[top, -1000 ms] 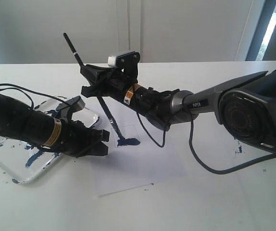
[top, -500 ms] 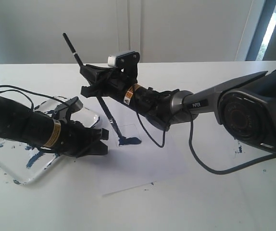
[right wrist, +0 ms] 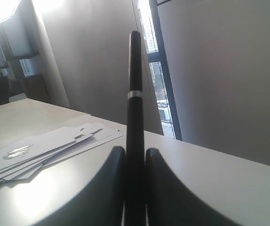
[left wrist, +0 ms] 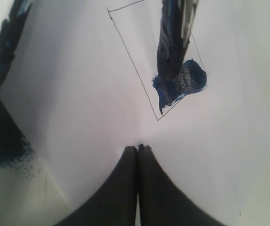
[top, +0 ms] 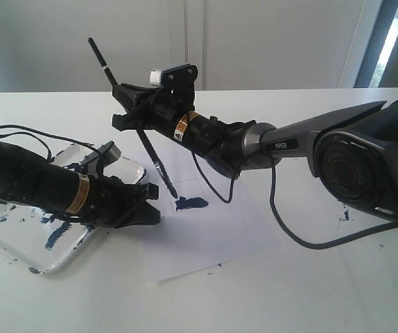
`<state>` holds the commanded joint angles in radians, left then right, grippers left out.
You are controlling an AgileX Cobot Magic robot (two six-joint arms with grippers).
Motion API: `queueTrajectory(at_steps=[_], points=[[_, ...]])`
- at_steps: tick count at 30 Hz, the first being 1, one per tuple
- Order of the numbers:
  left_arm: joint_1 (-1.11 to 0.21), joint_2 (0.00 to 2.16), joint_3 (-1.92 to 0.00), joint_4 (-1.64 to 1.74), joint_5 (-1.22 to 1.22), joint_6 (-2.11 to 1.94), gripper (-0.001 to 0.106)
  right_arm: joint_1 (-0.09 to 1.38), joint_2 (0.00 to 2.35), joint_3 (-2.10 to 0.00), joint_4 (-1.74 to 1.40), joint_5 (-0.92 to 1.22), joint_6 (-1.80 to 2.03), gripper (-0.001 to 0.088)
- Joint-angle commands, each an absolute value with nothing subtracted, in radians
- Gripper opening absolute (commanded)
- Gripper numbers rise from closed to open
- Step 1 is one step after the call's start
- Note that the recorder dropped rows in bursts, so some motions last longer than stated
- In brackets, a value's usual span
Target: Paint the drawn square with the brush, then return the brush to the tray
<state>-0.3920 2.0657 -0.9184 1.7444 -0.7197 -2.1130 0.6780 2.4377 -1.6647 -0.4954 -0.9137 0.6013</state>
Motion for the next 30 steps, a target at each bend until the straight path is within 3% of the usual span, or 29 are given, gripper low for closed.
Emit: queueTrajectory(at_steps=[30], points=[[-0.381,2.066,-0.918,1.744,-0.778,-2.113,0.005,0.666,2.525,-1.714,-0.44,-1.006,0.547,0.0]])
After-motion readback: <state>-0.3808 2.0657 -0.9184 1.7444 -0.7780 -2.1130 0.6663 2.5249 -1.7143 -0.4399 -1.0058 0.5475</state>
